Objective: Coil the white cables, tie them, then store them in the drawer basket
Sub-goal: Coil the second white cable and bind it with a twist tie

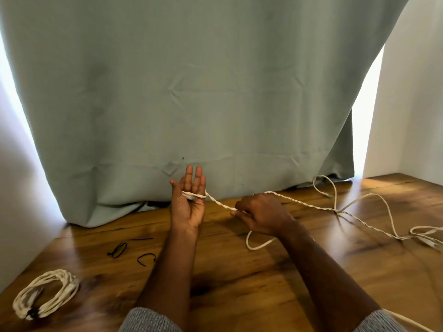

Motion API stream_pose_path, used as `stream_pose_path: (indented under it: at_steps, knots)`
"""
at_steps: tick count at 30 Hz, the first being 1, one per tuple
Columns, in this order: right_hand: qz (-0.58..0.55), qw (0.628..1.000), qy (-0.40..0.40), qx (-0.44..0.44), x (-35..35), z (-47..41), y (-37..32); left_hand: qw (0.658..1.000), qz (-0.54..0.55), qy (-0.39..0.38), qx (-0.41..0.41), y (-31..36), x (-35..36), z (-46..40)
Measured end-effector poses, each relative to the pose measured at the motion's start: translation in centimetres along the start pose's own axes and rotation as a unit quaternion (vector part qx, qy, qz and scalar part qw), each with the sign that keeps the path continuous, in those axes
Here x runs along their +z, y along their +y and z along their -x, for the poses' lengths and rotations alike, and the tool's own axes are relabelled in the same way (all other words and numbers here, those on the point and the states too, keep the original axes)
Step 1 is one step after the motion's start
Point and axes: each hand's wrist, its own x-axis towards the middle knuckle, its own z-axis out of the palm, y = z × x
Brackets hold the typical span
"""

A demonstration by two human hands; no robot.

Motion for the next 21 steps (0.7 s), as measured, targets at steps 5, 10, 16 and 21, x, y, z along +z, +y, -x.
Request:
stream_pose_path:
  at_steps: [5,10,16,21]
  knots:
    - [-0.043,0.998,-0.032,0.022,0.9,0.1,0.8,0.975,0.154,-0.137,-0.087,3.1,0.6,0.0]
    - [-0.040,0.999,-0.024,-0.023,1.0,-0.3,0.2,0.972,0.150,-0.157,-0.092,3.0,2.0,-0.2]
    - [-0.007,0.998,-0.004,-0.066,0.2,-0.5,-1.2,0.994,-0.103,0.026,0.039,0.6,1.8,0.0]
    - [-0.031,0.997,0.023,-0.067,-1.0,-0.7,-1.8,0.944,-0.325,0.054,0.025,-1.0,0.9,0.1]
